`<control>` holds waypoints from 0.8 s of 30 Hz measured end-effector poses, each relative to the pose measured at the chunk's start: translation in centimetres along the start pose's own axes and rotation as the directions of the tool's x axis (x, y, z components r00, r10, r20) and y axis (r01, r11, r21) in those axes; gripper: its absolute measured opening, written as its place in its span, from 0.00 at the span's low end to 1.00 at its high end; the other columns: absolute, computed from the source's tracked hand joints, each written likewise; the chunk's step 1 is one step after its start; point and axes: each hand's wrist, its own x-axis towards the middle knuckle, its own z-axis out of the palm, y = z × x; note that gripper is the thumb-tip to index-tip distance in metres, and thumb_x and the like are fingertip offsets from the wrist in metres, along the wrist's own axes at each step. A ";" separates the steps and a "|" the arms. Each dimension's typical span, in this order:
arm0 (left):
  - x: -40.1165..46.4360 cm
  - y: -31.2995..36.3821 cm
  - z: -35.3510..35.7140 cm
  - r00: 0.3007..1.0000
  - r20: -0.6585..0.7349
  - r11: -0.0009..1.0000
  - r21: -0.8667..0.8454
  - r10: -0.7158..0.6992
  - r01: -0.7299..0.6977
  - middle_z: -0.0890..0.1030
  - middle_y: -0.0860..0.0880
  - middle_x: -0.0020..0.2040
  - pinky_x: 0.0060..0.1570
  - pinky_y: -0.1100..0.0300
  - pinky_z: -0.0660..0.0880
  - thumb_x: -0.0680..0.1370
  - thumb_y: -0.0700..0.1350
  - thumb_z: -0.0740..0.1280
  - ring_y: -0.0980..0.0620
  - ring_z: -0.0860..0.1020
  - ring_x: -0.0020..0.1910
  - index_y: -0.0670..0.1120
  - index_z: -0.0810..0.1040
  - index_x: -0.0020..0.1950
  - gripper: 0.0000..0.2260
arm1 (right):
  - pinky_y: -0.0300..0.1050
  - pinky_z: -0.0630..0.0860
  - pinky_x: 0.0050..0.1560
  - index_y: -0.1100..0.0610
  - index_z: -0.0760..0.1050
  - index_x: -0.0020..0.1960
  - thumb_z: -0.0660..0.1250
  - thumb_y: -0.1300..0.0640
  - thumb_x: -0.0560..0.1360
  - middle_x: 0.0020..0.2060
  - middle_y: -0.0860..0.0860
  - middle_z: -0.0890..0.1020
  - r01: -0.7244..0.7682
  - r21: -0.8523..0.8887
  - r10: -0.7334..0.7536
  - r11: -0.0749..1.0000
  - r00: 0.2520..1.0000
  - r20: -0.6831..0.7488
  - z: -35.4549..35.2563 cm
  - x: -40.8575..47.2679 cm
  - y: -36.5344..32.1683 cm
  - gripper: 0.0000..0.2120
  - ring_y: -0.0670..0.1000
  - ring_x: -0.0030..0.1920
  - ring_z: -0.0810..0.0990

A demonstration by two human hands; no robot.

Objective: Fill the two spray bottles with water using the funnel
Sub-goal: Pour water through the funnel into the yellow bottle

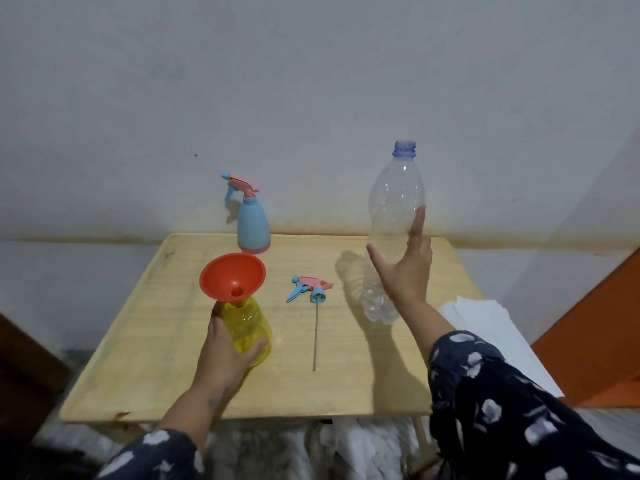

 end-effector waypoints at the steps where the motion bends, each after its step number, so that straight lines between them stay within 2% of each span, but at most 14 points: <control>1: 0.0 0.0 0.0 1.000 -0.007 1.000 -0.014 0.001 -0.001 0.71 0.42 0.68 0.61 0.54 0.69 0.67 0.47 0.79 0.42 0.73 0.64 0.40 0.61 0.72 0.40 | 0.50 0.73 0.56 0.34 0.35 0.73 0.73 0.45 0.69 0.56 0.56 0.70 0.040 0.007 -0.040 0.999 0.999 0.028 -0.3 0.1 -0.4 0.52 0.56 0.55 0.73; 3: -0.2 -0.1 0.0 1.000 -0.027 0.999 -0.035 -0.004 0.003 0.72 0.44 0.66 0.62 0.53 0.70 0.66 0.47 0.80 0.44 0.72 0.64 0.42 0.63 0.70 0.39 | 0.44 0.73 0.51 0.33 0.37 0.73 0.74 0.45 0.67 0.52 0.54 0.68 0.095 0.033 -0.098 0.995 0.989 0.111 -1.0 0.0 -1.4 0.52 0.53 0.50 0.74; 6: -0.7 0.1 0.0 0.997 -0.075 0.998 0.057 0.011 -0.007 0.67 0.47 0.65 0.62 0.53 0.69 0.67 0.51 0.78 0.45 0.69 0.65 0.42 0.64 0.70 0.37 | 0.41 0.71 0.50 0.29 0.39 0.71 0.75 0.47 0.66 0.53 0.52 0.67 0.150 0.078 -0.167 0.986 0.935 0.313 -2.0 -0.8 -3.0 0.52 0.49 0.50 0.76; 9: -1.0 0.6 -0.2 0.996 -0.084 0.996 0.091 -0.015 0.023 0.63 0.48 0.65 0.60 0.52 0.71 0.69 0.52 0.77 0.45 0.69 0.64 0.45 0.63 0.70 0.36 | 0.41 0.72 0.53 0.28 0.41 0.72 0.76 0.46 0.64 0.54 0.51 0.70 0.189 0.110 -0.218 0.976 0.824 0.523 -3.0 -2.0 -4.8 0.52 0.51 0.51 0.77; 11: -1.2 0.7 -0.3 0.997 -0.077 0.998 0.059 -0.013 0.018 0.64 0.48 0.66 0.60 0.53 0.71 0.70 0.50 0.77 0.46 0.70 0.65 0.45 0.62 0.72 0.36 | 0.34 0.70 0.51 0.29 0.42 0.73 0.75 0.43 0.64 0.55 0.48 0.72 0.233 0.110 -0.251 0.966 0.749 0.613 -3.9 -2.7 -6.1 0.51 0.49 0.51 0.76; 13: -1.3 0.8 -0.5 0.998 -0.066 1.000 0.012 0.002 -0.002 0.65 0.48 0.67 0.59 0.57 0.69 0.71 0.47 0.76 0.47 0.70 0.65 0.46 0.61 0.74 0.37 | 0.26 0.67 0.47 0.30 0.43 0.73 0.75 0.45 0.66 0.55 0.45 0.72 0.266 0.113 -0.269 0.957 0.674 0.688 -4.9 -2.9 -7.2 0.50 0.47 0.51 0.75; 15: -1.4 0.6 -0.7 0.999 -0.051 1.000 -0.013 0.009 -0.009 0.66 0.47 0.67 0.58 0.59 0.67 0.71 0.46 0.76 0.47 0.70 0.66 0.47 0.60 0.75 0.38 | 0.32 0.68 0.49 0.27 0.43 0.71 0.76 0.46 0.66 0.55 0.47 0.73 0.301 0.089 -0.261 0.949 0.600 0.756 -5.9 -2.8 -8.0 0.50 0.48 0.51 0.76; 18: -1.3 0.3 -0.9 0.999 -0.039 0.999 -0.039 0.009 -0.010 0.70 0.47 0.68 0.63 0.55 0.68 0.69 0.46 0.77 0.46 0.70 0.67 0.50 0.59 0.76 0.40 | 0.41 0.70 0.52 0.22 0.41 0.67 0.76 0.47 0.65 0.55 0.48 0.73 0.365 0.026 -0.229 0.931 0.525 0.820 -7.2 -2.4 -8.7 0.51 0.48 0.50 0.76; 21: -1.4 0.2 -0.9 0.999 -0.041 0.997 -0.073 -0.004 0.001 0.71 0.47 0.69 0.65 0.53 0.68 0.69 0.46 0.78 0.46 0.70 0.68 0.51 0.59 0.77 0.42 | 0.40 0.69 0.51 0.21 0.40 0.66 0.76 0.48 0.65 0.56 0.48 0.73 0.443 -0.030 -0.195 0.896 0.453 0.870 -8.2 -2.3 -9.0 0.52 0.47 0.50 0.76; 24: -1.5 0.2 -0.8 0.999 -0.046 0.995 -0.095 -0.011 0.007 0.70 0.47 0.70 0.65 0.54 0.67 0.69 0.46 0.78 0.46 0.69 0.69 0.50 0.58 0.77 0.42 | 0.40 0.68 0.49 0.20 0.37 0.65 0.76 0.47 0.65 0.56 0.48 0.73 0.525 -0.082 -0.171 0.847 0.415 0.893 -8.6 -2.3 -9.3 0.52 0.50 0.51 0.77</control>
